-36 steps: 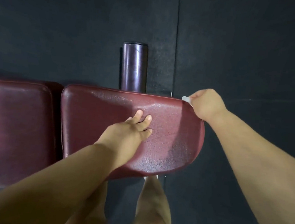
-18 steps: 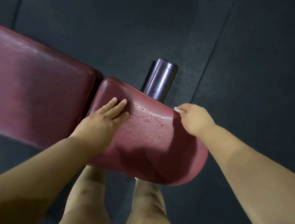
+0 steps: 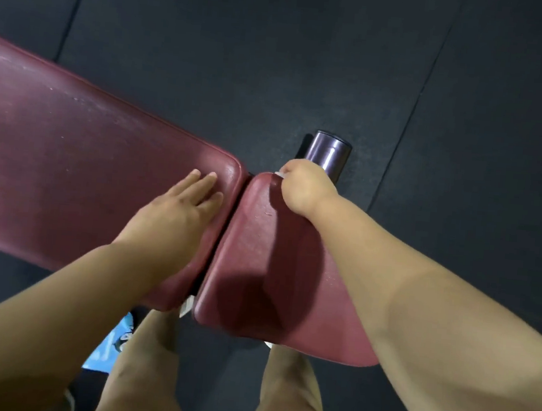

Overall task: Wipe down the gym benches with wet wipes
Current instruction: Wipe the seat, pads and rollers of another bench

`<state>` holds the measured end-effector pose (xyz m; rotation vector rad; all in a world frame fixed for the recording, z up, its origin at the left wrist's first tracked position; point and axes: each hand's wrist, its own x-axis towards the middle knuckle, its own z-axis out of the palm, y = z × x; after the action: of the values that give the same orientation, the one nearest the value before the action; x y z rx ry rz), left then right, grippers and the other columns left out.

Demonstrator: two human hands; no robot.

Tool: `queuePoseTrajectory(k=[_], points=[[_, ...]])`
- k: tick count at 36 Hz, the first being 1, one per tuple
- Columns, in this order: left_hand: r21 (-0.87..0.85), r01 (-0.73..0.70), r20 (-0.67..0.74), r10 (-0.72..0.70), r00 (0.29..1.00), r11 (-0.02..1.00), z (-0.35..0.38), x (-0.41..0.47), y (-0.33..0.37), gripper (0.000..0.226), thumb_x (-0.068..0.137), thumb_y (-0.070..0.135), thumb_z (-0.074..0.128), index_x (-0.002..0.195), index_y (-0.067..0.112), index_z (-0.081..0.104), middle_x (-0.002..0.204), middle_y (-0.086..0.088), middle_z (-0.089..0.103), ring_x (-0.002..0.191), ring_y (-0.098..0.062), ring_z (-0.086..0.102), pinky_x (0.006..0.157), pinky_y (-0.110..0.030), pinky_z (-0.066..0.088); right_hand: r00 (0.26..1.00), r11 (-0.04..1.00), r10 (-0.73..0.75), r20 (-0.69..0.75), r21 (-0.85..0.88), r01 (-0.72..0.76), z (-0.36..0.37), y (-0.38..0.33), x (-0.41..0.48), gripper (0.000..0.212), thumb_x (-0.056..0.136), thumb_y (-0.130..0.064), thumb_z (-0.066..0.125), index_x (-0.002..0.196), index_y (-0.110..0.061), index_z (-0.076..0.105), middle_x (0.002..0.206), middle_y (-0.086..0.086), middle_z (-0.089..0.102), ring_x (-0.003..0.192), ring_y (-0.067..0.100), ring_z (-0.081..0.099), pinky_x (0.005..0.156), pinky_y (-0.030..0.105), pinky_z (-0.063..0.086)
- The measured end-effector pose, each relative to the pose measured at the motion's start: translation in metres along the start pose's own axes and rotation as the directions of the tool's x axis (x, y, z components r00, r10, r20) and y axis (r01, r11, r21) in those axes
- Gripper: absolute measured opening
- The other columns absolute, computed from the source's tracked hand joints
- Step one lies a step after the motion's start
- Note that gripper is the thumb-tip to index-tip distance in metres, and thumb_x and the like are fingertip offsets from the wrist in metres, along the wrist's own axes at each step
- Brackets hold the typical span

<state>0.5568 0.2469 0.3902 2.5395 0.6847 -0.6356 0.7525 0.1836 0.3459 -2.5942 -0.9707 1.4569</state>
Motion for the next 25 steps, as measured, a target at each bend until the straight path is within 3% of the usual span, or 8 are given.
queuePoseTrajectory(k=[2,4,6,10,13,17,22,25], points=[[0.016,0.044,0.014,-0.044,0.999,0.999,-0.01,-0.002,-0.019,0.056,0.071,-0.011,0.042,0.122,0.0,0.06,0.136,-0.023,0.048,0.125,-0.041,0.047,0.084,-0.045,0.051,1.0,1.0,0.021,-0.013,0.003,-0.021,0.001,-0.012,0.002,0.028,0.095,-0.01,0.043,0.113,-0.003,0.063,0.114,0.016,0.064,0.105,0.033,0.058,0.091,0.036,0.049],[0.027,0.064,0.08,-0.066,0.995,0.998,-0.014,-0.004,-0.041,0.058,0.089,-0.004,0.033,0.145,0.01,0.031,0.157,-0.01,0.012,0.145,-0.028,0.013,0.109,-0.036,0.031,0.999,0.999,0.047,-0.017,-0.016,-0.048,0.001,-0.025,0.001,0.028,0.097,-0.01,0.043,0.115,-0.001,0.062,0.115,0.018,0.064,0.108,0.033,0.058,0.091,0.035,0.047],[0.02,0.046,0.173,-0.049,0.984,0.999,-0.023,-0.006,-0.058,0.06,0.094,0.003,0.031,0.15,0.015,0.015,0.158,-0.003,-0.009,0.146,-0.021,-0.003,0.114,-0.028,0.017,0.997,0.997,0.074,-0.024,-0.021,-0.074,0.0,-0.036,0.002,0.028,0.097,-0.01,0.044,0.116,0.001,0.062,0.116,0.019,0.063,0.111,0.033,0.057,0.096,0.035,0.045],[-0.04,0.037,0.193,-0.029,0.981,0.998,-0.032,-0.011,-0.09,0.062,0.091,0.002,0.034,0.149,0.02,0.021,0.158,0.001,-0.012,0.146,-0.014,-0.005,0.109,-0.028,0.029,0.988,0.992,0.128,-0.085,0.013,-0.127,0.004,-0.069,0.006,0.027,0.096,-0.013,0.048,0.113,0.002,0.064,0.116,0.017,0.064,0.111,0.033,0.057,0.095,0.038,0.047],[-0.005,0.073,0.218,-0.07,0.974,0.997,-0.038,-0.012,-0.113,0.064,0.092,0.002,0.034,0.15,0.023,0.015,0.156,0.001,-0.02,0.145,-0.015,-0.012,0.109,-0.029,0.03,0.982,0.986,0.155,-0.105,0.083,-0.147,0.013,-0.096,0.014,0.027,0.096,-0.011,0.046,0.113,0.0,0.064,0.116,0.016,0.064,0.11,0.031,0.058,0.093,0.034,0.048],[-0.011,0.105,0.226,-0.1,0.969,0.994,-0.049,-0.015,-0.137,0.068,0.091,-0.002,0.032,0.15,0.028,0.014,0.155,0.004,-0.023,0.144,-0.014,-0.013,0.106,-0.03,0.033,0.961,0.947,0.259,-0.101,0.22,-0.233,0.019,-0.118,0.023,0.03,0.095,-0.009,0.042,0.12,-0.002,0.058,0.121,0.016,0.059,0.112,0.03,0.055,0.078,0.026,0.04],[-0.077,0.084,0.273,-0.06,0.96,0.994,-0.046,-0.016,-0.146,0.082,0.083,-0.014,0.026,0.15,0.031,0.011,0.154,0.01,-0.024,0.144,-0.019,-0.014,0.114,-0.036,0.026,0.984,0.947,0.165,-0.066,0.29,-0.14,0.025,-0.114,0.015,0.037,0.1,-0.025,0.041,0.132,-0.009,0.044,0.127,0.011,0.054,0.098,0.02,0.052,0.078,0.024,0.035],[-0.07,0.117,0.324,-0.089,0.942,0.991,-0.048,-0.013,-0.139,0.083,0.082,-0.016,0.025,0.15,0.028,0.008,0.153,0.007,-0.026,0.143,-0.024,-0.016,0.112,-0.036,0.026,0.997,0.977,0.073,-0.002,0.201,-0.071,0.03,-0.104,0.006,0.043,0.1,-0.04,0.039,0.134,-0.013,0.042,0.128,0.006,0.054,0.102,0.018,0.052,0.084,0.027,0.037]])
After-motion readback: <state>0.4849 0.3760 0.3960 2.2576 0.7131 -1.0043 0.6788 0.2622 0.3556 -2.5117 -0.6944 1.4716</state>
